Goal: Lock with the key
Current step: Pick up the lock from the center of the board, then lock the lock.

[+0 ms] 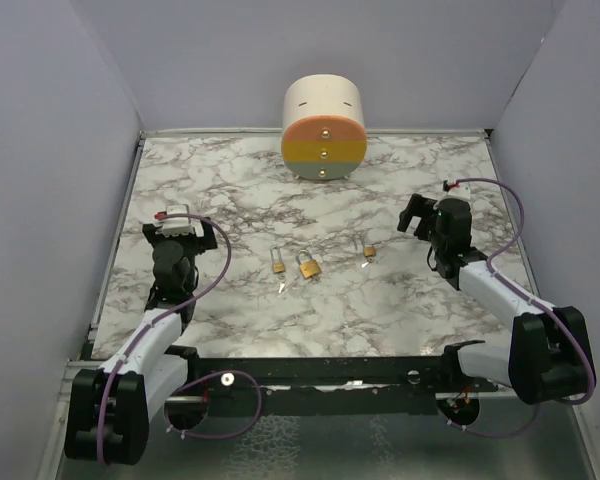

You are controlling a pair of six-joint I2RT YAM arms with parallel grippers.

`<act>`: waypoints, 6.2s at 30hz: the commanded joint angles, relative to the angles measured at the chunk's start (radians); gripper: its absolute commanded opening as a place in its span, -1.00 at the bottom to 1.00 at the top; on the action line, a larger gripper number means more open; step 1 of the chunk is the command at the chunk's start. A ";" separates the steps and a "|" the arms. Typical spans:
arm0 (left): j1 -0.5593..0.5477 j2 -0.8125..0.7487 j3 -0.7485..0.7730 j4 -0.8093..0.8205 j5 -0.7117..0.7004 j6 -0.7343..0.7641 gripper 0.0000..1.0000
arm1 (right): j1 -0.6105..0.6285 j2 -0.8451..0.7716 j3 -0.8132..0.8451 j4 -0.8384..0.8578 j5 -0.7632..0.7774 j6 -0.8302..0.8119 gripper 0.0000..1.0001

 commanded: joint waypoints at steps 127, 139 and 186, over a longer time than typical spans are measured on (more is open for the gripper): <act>-0.013 0.106 0.348 -0.261 0.492 -0.263 0.98 | 0.418 -0.044 0.005 0.197 -0.110 -0.183 -0.98; -0.257 0.294 0.731 -0.566 0.595 -0.191 0.98 | 0.418 -0.191 -0.218 0.639 -0.222 -0.249 -0.98; -0.599 0.481 0.913 -0.364 0.804 -0.328 0.46 | 0.417 -0.276 -0.218 0.683 -0.322 -0.291 -0.98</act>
